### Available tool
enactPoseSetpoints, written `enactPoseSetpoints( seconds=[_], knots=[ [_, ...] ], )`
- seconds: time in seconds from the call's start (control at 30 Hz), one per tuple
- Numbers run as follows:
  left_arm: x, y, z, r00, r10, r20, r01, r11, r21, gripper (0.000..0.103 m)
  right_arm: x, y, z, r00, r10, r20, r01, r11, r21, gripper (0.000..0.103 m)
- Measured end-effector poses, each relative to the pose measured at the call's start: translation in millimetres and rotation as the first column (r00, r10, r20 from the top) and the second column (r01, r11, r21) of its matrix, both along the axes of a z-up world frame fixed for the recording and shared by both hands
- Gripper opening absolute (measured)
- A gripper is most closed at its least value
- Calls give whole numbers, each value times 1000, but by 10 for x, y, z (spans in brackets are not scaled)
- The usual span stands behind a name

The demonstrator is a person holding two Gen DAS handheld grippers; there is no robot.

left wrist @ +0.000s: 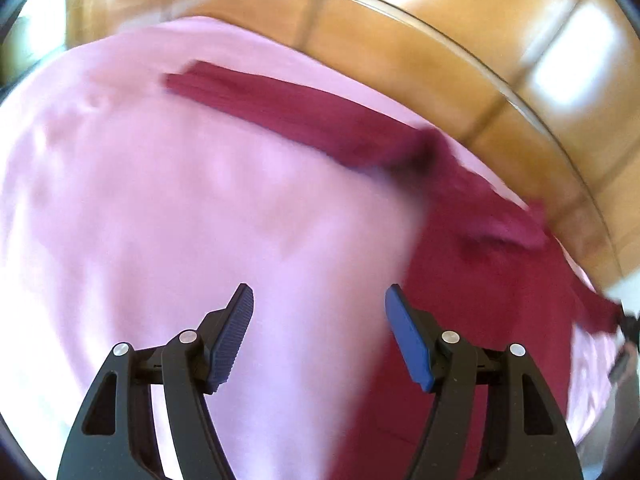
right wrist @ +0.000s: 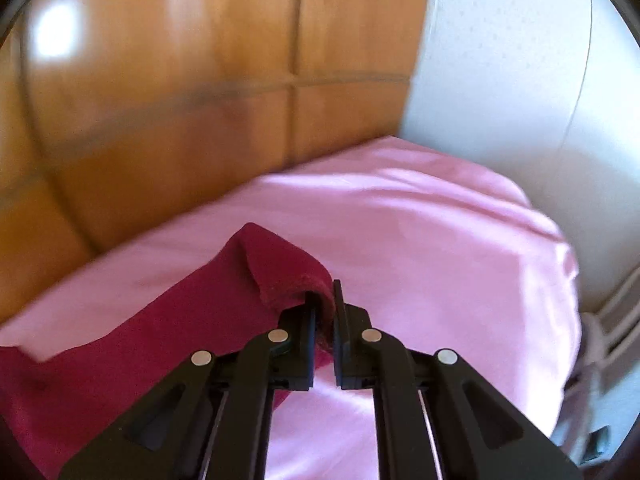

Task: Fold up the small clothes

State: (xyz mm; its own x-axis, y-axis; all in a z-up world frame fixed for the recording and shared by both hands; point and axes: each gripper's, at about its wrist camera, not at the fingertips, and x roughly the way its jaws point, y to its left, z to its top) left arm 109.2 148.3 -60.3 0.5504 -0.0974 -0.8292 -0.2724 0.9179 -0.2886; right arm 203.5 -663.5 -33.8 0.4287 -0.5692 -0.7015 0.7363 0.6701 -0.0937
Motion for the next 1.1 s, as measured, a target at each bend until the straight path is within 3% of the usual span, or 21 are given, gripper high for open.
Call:
enactPoseSetpoints(
  seconds=[0.13,0.17,0.2,0.23,0.37,0.47,0.63,0.77,0.83,0.87,0.9,1.0,1.1],
  knots=[
    [176,420,7,994,107,-8,-106,992,62,67,-25,-12,-220,997,-37,-63,37,999,1,12],
    [221,511,14,992,126,-6,-126,990,65,67,-44,35,-230,998,-35,-61,36,999,2,27],
    [272,598,26,989,146,-3,-146,987,69,67,-107,107,-219,999,-28,-44,27,1000,-13,56],
    [347,721,46,985,171,3,-171,983,70,67,-164,209,-189,1000,-14,-22,13,999,-31,65],
    [631,1082,46,974,223,21,-224,973,49,67,-264,716,-159,990,134,35,-135,991,10,74],
    [903,1303,-37,965,262,0,-262,963,60,67,-422,1341,-186,953,297,59,-300,952,59,77],
    [1357,1753,-211,928,372,-31,-368,926,80,67,-639,2490,-468,845,533,49,-532,827,181,77],
    [1664,1820,-255,939,342,-42,-333,933,138,70,-752,3230,-660,767,641,25,-629,744,225,77],
    [1782,1741,-263,956,289,-52,-274,941,198,36,-775,3500,-685,743,669,24,-655,720,231,77],
    [1835,1726,-266,966,252,-57,-236,951,201,9,-769,3577,-685,735,678,25,-664,712,230,77],
    [1838,1686,-244,972,229,-58,-214,956,199,6,-754,3680,-674,723,690,29,-677,700,226,77],
    [1756,1714,-37,969,249,11,-243,935,259,4,-702,3875,-666,701,712,37,-700,678,225,78],
    [1572,1960,201,934,350,77,-358,894,271,3,-638,3983,-688,685,726,56,-716,657,237,78]
  ],
)
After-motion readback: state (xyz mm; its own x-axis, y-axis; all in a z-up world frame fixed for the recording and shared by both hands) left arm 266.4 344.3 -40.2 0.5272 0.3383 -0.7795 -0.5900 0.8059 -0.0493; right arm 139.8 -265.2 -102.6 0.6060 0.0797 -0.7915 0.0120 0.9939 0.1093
